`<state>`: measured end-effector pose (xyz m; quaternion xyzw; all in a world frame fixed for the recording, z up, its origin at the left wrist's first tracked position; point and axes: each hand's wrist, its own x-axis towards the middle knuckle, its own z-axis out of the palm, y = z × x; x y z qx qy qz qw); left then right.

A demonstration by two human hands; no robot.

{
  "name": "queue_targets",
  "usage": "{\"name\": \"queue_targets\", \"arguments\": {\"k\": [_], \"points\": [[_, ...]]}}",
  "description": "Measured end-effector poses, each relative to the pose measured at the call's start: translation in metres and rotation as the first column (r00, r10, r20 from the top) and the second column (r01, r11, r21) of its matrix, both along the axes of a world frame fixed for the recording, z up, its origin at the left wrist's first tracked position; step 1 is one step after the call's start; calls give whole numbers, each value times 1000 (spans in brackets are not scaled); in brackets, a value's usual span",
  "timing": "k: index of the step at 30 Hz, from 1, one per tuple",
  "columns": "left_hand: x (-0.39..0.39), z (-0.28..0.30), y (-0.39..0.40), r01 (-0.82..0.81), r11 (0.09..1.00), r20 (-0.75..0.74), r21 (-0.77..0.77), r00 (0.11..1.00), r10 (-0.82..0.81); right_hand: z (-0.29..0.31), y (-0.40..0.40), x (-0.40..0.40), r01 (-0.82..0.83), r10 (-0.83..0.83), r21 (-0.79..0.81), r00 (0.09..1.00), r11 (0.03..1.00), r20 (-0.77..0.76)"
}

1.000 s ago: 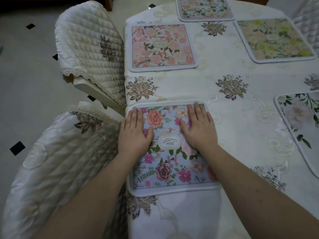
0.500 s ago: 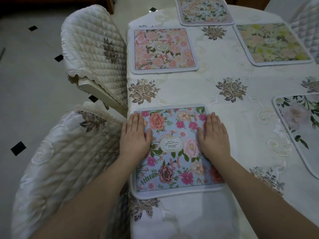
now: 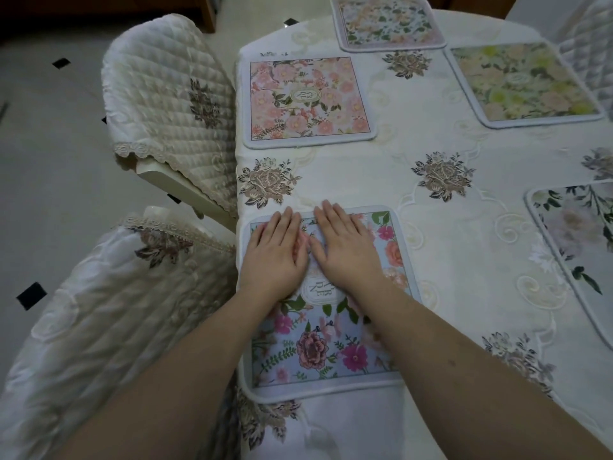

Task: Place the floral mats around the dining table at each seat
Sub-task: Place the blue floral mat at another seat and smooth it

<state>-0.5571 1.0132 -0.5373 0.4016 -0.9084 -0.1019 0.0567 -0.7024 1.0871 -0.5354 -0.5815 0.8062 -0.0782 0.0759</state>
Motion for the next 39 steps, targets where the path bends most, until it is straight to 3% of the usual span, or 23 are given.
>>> {"name": "queue_targets", "arguments": {"k": [9, 20, 26, 33, 39], "points": [[23, 3, -6, -86, 995, 104, 52, 991, 80, 2, 30, -29, 242, -242, 36, 970, 970, 12], [52, 12, -6, -118, 985, 149, 125, 984, 98, 9, 85, -54, 339, -340, 39, 940, 940, 16], [63, 37, -6, -204, 972, 284, 114, 944, 165, 20, 117, -53, 431, -430, 76, 902, 899, -32], [85, 82, 54, -41, 989, 322, 140, 947, -7, 56, 153, 10, 401, -408, 82, 907, 912, 102], [108, 100, 110, 161, 964, 293, 213, 930, -221, 95, 177, 83, 321, -340, 160, 934, 933, 110]]}}
